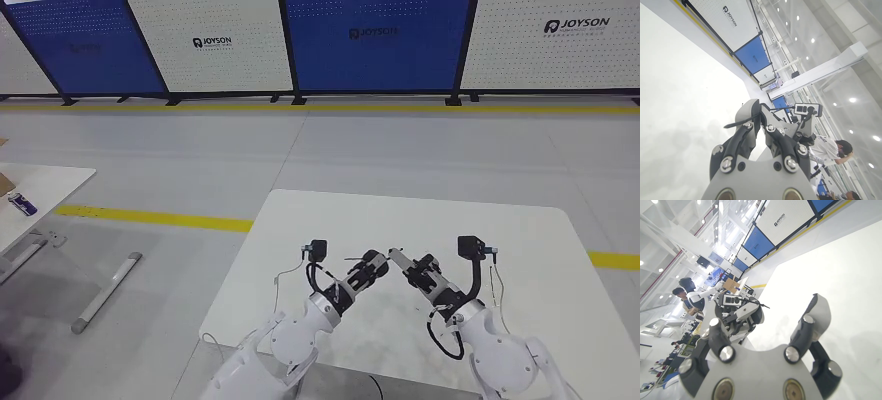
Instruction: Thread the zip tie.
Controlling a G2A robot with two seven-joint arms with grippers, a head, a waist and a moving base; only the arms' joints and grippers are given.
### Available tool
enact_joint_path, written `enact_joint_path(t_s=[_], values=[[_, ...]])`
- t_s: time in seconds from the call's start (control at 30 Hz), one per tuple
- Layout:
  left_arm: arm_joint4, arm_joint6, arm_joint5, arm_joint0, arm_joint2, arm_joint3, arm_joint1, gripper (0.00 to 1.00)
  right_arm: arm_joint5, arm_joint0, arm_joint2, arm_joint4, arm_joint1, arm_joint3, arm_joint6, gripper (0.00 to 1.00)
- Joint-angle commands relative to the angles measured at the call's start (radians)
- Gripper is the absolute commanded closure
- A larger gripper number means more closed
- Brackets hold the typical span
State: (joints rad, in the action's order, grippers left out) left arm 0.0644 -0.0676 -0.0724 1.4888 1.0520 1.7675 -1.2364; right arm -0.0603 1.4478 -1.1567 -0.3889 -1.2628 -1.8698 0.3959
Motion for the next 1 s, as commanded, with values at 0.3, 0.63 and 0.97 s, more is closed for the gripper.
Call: enact_joint_path(t_s=[0.3, 0.63, 0.97], values=[[0.000, -0.001, 0.000, 0.000, 0.000, 0.000, 0.000, 1.00, 0.000, 0.000, 0.000, 0.000, 0.000, 0.000, 0.000, 0.00], [0.000, -0.001, 0.000, 0.000, 0.000, 0.000, 0.000, 1.00, -0.004, 0.004, 0.004, -0.046, 0.002, 0.006, -0.009, 0.00], [0.076, 0.038, 0.011, -0.001, -0.010, -0.003, -0.001, 1.00, -0.035, 0.004, 0.015, -0.106, 0.002, 0.003, -0.024, 0.80]])
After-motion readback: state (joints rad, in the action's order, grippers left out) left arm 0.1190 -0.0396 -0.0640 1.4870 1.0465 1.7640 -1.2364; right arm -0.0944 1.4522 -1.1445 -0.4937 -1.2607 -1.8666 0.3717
